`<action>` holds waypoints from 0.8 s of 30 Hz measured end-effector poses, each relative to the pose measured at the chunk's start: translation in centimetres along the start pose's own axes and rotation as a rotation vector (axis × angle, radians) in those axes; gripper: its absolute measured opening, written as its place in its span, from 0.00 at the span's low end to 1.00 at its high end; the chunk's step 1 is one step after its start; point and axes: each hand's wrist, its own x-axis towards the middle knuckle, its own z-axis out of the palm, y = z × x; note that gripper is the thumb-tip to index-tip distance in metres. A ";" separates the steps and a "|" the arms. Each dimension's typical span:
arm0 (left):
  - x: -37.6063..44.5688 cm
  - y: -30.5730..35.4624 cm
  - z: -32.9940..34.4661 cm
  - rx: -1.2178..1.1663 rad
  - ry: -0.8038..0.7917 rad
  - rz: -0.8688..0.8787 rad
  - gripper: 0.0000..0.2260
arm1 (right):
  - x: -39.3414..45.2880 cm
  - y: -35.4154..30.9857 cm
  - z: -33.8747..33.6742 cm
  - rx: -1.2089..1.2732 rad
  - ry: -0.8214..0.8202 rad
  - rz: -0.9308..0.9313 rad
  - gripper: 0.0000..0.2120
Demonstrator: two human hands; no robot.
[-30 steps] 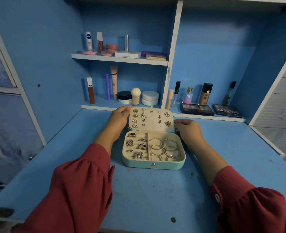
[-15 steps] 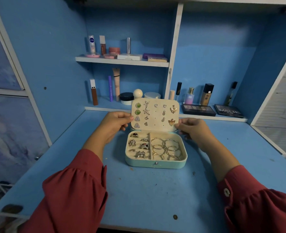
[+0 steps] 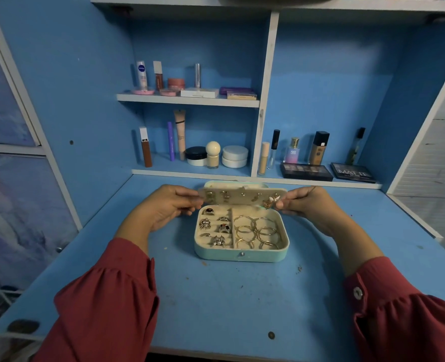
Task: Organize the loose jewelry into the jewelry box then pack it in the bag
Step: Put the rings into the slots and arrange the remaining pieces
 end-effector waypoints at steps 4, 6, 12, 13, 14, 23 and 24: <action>-0.3 -0.1 -0.4 0.070 -0.062 -0.019 0.13 | -0.3 -0.2 -0.1 -0.069 -0.014 0.014 0.07; -0.3 -0.2 -0.4 0.093 -0.071 -0.033 0.16 | -0.3 -0.2 -0.2 -0.105 -0.030 0.020 0.05; -0.6 -0.1 -0.7 0.106 -0.089 -0.057 0.15 | -0.3 -0.1 -0.7 -0.146 -0.074 0.056 0.06; -0.5 -0.1 -0.8 0.090 -0.086 -0.064 0.15 | -0.2 -0.1 -0.7 -0.147 -0.085 0.069 0.07; -0.5 0.0 -0.8 0.066 -0.083 -0.069 0.13 | -0.1 -0.1 -0.8 -0.141 -0.093 0.083 0.08; -0.4 -0.1 -0.3 0.176 -0.078 0.004 0.09 | 0.0 -0.2 -0.6 -0.124 -0.090 0.100 0.06; -0.4 -0.1 -0.3 0.180 -0.089 0.008 0.09 | 0.0 -0.2 -0.6 -0.123 -0.091 0.098 0.07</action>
